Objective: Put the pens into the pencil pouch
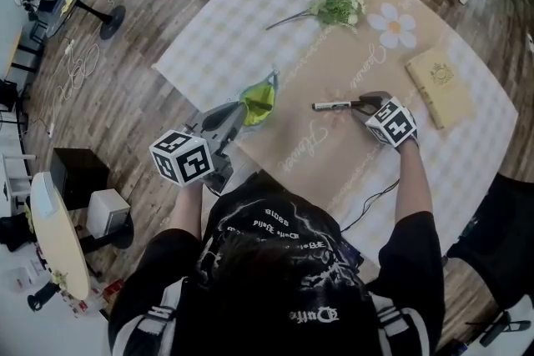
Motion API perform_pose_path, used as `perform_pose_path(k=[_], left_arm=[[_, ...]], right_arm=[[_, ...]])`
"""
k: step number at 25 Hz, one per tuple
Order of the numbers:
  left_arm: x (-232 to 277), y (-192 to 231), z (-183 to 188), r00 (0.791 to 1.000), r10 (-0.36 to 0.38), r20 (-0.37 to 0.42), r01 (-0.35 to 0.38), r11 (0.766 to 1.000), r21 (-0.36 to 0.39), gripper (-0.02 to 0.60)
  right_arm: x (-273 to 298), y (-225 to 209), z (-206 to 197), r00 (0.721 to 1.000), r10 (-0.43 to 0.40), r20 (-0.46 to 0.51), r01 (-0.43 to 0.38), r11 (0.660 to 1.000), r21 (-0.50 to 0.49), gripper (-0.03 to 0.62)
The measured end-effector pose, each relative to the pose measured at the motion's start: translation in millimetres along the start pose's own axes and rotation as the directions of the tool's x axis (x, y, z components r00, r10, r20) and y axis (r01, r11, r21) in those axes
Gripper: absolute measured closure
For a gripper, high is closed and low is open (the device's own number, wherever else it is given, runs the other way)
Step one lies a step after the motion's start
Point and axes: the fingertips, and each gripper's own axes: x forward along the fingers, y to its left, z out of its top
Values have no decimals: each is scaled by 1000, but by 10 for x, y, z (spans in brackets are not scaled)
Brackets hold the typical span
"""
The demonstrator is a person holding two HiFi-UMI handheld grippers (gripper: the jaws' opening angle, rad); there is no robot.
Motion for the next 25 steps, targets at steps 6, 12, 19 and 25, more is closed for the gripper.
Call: perform_pose_path(k=[6, 12, 19, 25], left_arm=[[-22, 19, 14, 1000, 12, 7, -12, 1000, 7, 549], [-44, 44, 0, 1000, 23, 7, -23, 1000, 18, 549], [-60, 61, -3, 1000, 8, 5, -8, 1000, 27, 549], [-42, 34, -39, 1000, -4, -5, 5, 999, 48, 549]], right_arm=[[2, 66, 4, 1000, -19, -1, 19, 999, -39, 488], [-13, 148, -9, 998, -64, 3, 64, 997, -46, 520], [-100, 249, 1, 995, -99, 29, 99, 995, 14, 525], [-430, 269, 131, 980, -186, 70, 186, 983, 9, 525]])
